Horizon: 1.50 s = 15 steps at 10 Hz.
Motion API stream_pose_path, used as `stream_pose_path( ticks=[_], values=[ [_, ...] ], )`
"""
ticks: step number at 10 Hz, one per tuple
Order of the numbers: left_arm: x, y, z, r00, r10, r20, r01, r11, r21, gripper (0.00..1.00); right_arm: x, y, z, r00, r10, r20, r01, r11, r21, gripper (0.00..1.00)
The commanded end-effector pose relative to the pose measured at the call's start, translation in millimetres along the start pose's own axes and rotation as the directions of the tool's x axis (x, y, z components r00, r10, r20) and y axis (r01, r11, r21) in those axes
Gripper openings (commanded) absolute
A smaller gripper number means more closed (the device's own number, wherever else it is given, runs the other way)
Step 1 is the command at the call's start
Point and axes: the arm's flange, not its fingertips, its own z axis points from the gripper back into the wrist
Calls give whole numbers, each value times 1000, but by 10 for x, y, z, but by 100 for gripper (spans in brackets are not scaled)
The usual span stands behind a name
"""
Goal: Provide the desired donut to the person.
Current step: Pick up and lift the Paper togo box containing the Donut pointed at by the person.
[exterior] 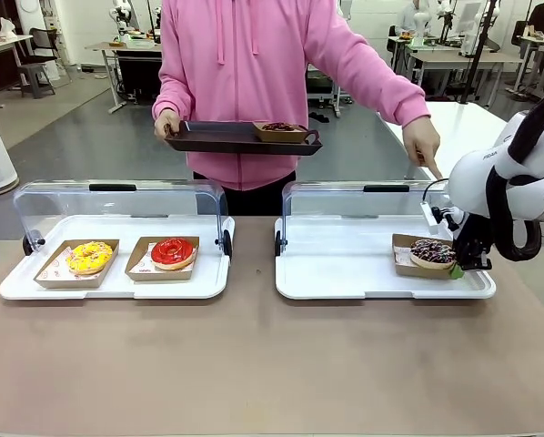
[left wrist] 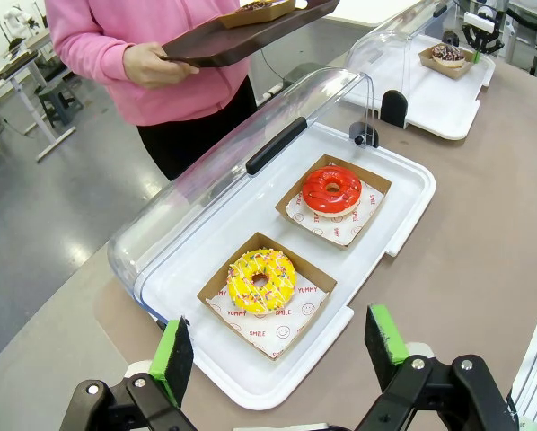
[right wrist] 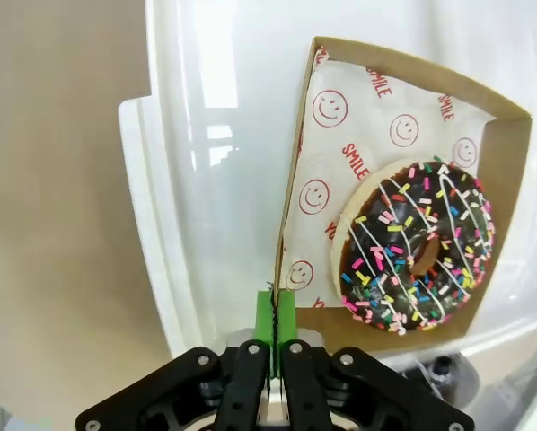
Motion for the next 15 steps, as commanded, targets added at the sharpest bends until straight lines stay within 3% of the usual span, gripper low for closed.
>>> stream_pose_path(
  ticks=[1, 4, 9, 13, 15],
  values=[
    [-18, 15, -4, 1000, -7, 12, 7, 1000, -8, 100, -17, 281, 256, 998, 60, -6, -61, 997, -50, 0],
    [-18, 15, -4, 1000, -7, 12, 7, 1000, -8, 100, -73, 797, 787, 993, 120, -13, -120, 974, -191, 0],
    [-18, 15, -4, 1000, -7, 12, 7, 1000, -8, 100, 81, 1718, 1814, 931, 359, 74, -338, 919, -201, 0],
    [-18, 15, -4, 1000, -7, 12, 7, 1000, -8, 100, 303, 1869, 2304, 940, 328, 91, -284, 904, -320, 0],
    [-18, 15, -4, 1000, -7, 12, 7, 1000, -8, 100, 367, 1543, 2274, 952, 250, 178, -204, 949, -241, 0]
  ],
)
